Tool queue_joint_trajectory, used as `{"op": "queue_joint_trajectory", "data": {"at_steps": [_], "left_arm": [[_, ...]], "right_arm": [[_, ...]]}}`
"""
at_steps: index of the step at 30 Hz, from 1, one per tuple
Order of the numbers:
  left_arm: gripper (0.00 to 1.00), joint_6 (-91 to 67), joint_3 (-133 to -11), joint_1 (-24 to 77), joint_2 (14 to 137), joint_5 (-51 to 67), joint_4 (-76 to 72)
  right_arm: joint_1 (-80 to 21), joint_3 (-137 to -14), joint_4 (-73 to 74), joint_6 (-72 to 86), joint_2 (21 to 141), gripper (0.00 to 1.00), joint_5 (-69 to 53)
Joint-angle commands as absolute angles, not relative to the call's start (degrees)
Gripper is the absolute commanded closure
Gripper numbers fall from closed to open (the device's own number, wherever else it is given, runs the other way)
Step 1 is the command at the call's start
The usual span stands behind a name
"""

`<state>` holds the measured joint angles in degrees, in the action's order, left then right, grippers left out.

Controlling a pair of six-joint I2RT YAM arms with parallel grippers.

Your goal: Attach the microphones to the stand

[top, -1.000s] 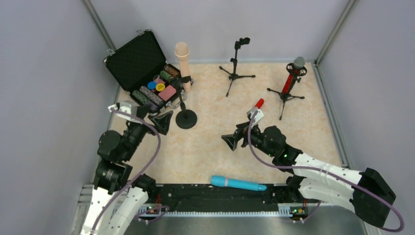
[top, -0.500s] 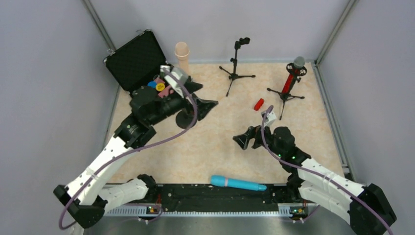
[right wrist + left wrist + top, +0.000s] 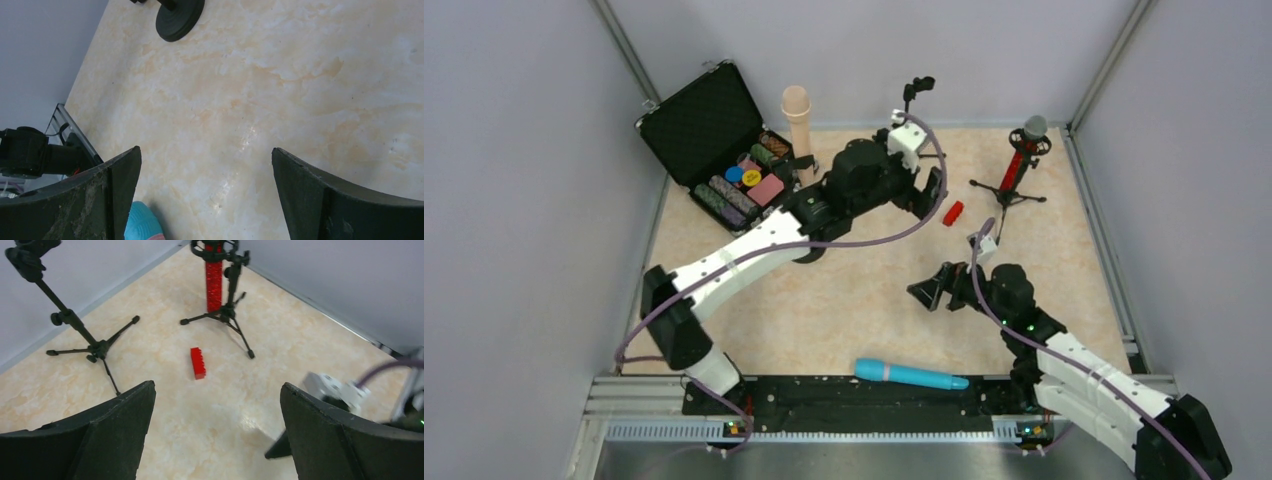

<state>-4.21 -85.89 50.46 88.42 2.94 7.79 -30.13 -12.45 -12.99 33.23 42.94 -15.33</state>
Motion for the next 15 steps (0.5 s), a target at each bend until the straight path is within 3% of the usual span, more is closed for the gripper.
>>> {"op": "queue_joint_trajectory", "data": {"at_steps": [1,6,15], "left_arm": [[0.01,-3.1,-97.8,50.5,98.6,-8.6,7.1],[0.01,-1.4,-110.0,49.5,111.5,-17.6,7.4],[0.07,-7.0,-115.1,44.7,122.8,-24.9,-2.0]], "right_arm": [[-29.2,-9.8,-13.3,36.3,40.4,0.01,-16.1],[-29.1,-5.7,-15.5,40.8,37.4,0.01,-15.8],[-29.0,-3.8,-11.9,41.1,33.4,0.01,-14.8]]}}
